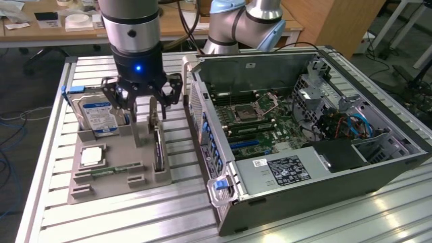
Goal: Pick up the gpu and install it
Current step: 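Pick up the gpu and move the gpu toward the slot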
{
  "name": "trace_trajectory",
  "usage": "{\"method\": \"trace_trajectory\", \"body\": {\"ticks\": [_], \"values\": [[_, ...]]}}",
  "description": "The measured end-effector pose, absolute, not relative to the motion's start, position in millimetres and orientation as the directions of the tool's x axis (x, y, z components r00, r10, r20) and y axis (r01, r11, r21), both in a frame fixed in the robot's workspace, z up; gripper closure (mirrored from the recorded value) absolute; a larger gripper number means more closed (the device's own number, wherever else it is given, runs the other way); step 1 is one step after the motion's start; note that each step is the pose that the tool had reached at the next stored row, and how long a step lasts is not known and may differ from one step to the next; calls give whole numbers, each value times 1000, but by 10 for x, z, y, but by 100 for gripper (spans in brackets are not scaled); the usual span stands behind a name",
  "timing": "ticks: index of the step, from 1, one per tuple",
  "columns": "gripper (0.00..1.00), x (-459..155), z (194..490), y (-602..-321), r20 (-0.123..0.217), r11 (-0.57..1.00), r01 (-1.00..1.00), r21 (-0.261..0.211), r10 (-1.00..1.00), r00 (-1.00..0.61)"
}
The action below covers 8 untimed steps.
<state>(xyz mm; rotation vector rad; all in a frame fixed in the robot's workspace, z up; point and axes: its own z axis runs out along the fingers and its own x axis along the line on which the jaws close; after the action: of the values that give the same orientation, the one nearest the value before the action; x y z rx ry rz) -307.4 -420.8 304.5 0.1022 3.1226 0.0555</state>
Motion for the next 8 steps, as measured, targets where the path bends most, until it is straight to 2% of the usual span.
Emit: {"method": "trace_trajectory", "body": {"ticks": [8], "values": [[35,-3073,3002,-4207,-17,997,65,36,66,-998]]}}
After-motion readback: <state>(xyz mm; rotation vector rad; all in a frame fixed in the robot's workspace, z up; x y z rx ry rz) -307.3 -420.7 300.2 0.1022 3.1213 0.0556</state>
